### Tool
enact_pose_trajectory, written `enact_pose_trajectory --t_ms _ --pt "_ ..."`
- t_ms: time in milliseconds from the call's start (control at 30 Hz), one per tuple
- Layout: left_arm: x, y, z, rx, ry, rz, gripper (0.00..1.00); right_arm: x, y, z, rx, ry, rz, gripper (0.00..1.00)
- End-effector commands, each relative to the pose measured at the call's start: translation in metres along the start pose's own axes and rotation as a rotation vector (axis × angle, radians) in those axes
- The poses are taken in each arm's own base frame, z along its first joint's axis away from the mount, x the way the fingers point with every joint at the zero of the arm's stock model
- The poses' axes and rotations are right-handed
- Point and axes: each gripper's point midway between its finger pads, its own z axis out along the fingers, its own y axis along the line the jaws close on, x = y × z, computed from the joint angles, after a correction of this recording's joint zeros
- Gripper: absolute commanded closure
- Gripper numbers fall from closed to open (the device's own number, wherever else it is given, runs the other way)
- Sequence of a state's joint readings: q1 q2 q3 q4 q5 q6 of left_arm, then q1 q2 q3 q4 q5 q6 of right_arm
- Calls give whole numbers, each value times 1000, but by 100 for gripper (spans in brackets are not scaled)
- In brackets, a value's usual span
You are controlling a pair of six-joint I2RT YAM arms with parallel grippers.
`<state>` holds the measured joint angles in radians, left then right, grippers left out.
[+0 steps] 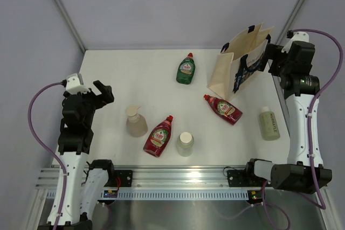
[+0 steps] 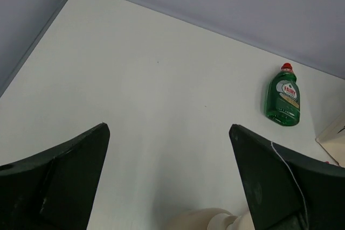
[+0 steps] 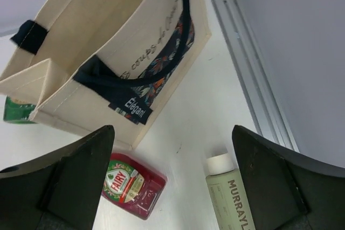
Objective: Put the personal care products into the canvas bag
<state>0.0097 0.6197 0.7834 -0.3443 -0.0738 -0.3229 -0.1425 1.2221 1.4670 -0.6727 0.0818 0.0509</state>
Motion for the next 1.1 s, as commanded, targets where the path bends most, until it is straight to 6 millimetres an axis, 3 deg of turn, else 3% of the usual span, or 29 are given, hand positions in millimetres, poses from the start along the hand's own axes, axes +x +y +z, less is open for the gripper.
enact_pose_trajectory --t_ms 0,67,100,200,300,400,533,667,700,767,867,967,1067 --pt "-1 -13 -4 63 22 -7 1 0 47 -22 -313 -10 -182 1" --pt "-2 -22 -7 113 34 -7 1 26 74 -48 -565 33 -433 1" --pt "-2 -25 -8 129 36 -4 1 39 104 -74 -802 30 -490 1" --pt "-5 -40 -13 208 52 -6 1 72 132 -114 -1102 56 -629 1" --pt "-4 -60 -15 309 99 -11 1 96 147 -126 -1249 81 -660 1" --pt "-1 -74 -18 388 133 -24 1 119 163 -122 -1317 152 -674 0" --pt "0 -79 -12 405 140 -43 1 143 168 -97 -1311 201 -660 1" --pt "2 -84 -3 422 166 -75 1 164 188 -73 -1272 246 -694 0" --pt "5 -91 -3 444 184 -76 1 172 183 -55 -1162 280 -751 0" --pt "10 -93 -1 442 210 -76 1 194 194 -32 -1054 354 -776 1" --pt "21 -89 5 411 254 -83 1 212 183 14 -811 442 -765 1" --pt "33 -84 8 384 283 -98 1 224 156 61 -530 480 -816 0" --pt "38 -82 9 376 285 -116 1 241 146 86 -447 512 -867 0"
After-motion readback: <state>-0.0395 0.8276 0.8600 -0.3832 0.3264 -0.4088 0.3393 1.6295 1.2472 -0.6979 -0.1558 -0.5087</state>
